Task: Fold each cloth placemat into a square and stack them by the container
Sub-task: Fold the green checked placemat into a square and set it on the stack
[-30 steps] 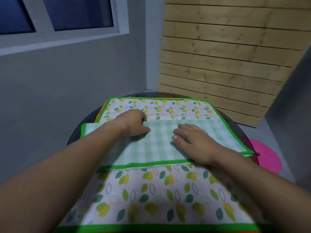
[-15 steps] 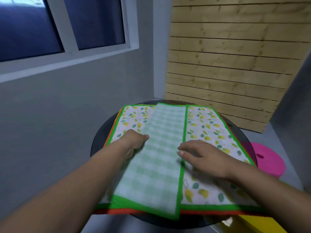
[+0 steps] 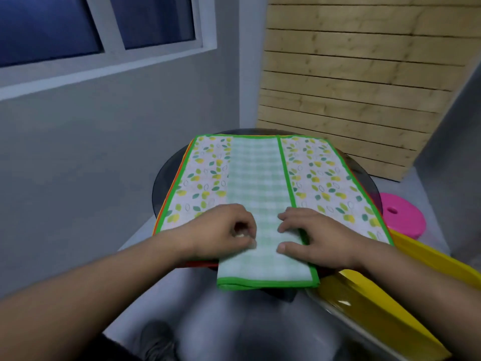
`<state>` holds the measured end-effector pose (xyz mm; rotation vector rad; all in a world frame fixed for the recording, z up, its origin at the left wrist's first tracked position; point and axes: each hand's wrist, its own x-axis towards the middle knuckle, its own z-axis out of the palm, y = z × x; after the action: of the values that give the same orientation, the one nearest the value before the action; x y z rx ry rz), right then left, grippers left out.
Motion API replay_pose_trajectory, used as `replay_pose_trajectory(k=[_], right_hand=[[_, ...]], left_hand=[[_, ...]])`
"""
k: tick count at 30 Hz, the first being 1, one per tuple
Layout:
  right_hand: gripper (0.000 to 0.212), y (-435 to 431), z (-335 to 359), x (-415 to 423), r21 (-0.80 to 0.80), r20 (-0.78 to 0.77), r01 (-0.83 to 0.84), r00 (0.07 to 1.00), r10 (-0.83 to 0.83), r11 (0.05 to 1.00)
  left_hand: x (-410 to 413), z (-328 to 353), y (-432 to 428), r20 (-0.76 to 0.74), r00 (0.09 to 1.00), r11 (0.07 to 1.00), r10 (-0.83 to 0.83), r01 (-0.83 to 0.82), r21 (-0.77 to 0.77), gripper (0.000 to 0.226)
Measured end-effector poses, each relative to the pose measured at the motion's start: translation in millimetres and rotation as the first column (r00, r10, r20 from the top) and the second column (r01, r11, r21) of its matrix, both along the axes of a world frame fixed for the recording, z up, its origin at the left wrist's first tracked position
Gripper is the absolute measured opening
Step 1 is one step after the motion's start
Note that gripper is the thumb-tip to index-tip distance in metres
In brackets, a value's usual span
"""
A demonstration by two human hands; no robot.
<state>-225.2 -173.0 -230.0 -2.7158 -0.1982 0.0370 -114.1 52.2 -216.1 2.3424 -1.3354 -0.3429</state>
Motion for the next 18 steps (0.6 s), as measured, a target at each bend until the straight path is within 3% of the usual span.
replay_pose_trajectory(k=[3,8,13,18], right_hand=[[0.03,14.3,0.8,-13.2,0.067,0.088,-0.095,0.992,0.089,0.993],[0.02,29.8,-17.4,-31.3,0.122,0.065,-0.161,0.986,0.154,0.979],[0.028,33.4,-25.5,-36.5,0.115,0.06,-0.139,0.989,0.133,0.984],[0.031,37.6,-24.4,-39.9,0.151,0.077,-0.105,0.993,0.094,0.983]], left_hand=[[-16.0,-6.1,9.1,0.01,0.987,0.986,-0.158,0.157,0.054,0.041],[-30.1,-30.1,20.4,-0.007,0.991,0.991,-0.132,0.133,0.036,0.055],[-37.4,-39.5,22.5,-0.049,0.997,0.996,-0.065,0.062,-0.07,0.041],[-37.7,-30.5,22.2,-0.195,0.98,0.992,-0.033,0.009,-0.123,0.021]])
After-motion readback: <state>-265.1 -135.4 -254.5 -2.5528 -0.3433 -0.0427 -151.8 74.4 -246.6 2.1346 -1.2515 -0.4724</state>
